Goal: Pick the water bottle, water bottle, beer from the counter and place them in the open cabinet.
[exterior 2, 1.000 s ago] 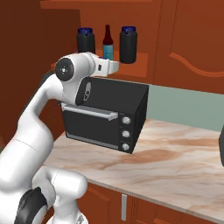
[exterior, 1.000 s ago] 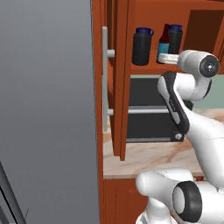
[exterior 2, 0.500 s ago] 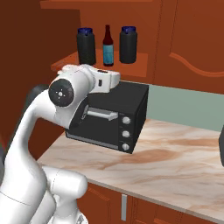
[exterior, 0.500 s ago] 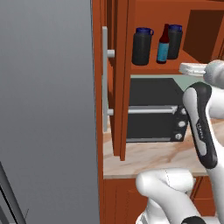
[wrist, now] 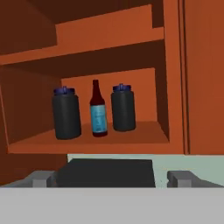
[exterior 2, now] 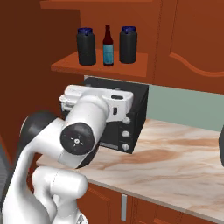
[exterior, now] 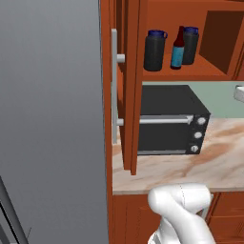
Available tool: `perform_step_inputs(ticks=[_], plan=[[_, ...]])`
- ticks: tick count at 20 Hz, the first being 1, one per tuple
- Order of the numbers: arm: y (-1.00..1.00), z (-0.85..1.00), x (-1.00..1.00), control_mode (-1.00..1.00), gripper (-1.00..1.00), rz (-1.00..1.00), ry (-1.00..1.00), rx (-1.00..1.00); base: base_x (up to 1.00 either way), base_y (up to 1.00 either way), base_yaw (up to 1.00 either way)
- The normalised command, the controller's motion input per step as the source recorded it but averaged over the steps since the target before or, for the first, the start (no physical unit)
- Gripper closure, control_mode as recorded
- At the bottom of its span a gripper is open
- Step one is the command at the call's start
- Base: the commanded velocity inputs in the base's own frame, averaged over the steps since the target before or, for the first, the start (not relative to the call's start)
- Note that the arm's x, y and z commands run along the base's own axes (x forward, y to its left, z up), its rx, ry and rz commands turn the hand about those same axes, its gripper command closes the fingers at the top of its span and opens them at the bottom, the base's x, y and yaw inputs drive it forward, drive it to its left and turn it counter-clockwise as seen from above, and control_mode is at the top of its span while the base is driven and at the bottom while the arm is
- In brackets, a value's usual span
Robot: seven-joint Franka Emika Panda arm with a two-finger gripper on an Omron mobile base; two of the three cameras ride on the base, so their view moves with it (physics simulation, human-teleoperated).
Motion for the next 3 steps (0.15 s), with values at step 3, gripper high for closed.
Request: perform_step_inputs(ticks=[3], plan=[[-0.46, -0.09, -1.0, -1.0, -1.0, 0.14, 0.0, 0.0, 0.0, 0.0, 0.0]])
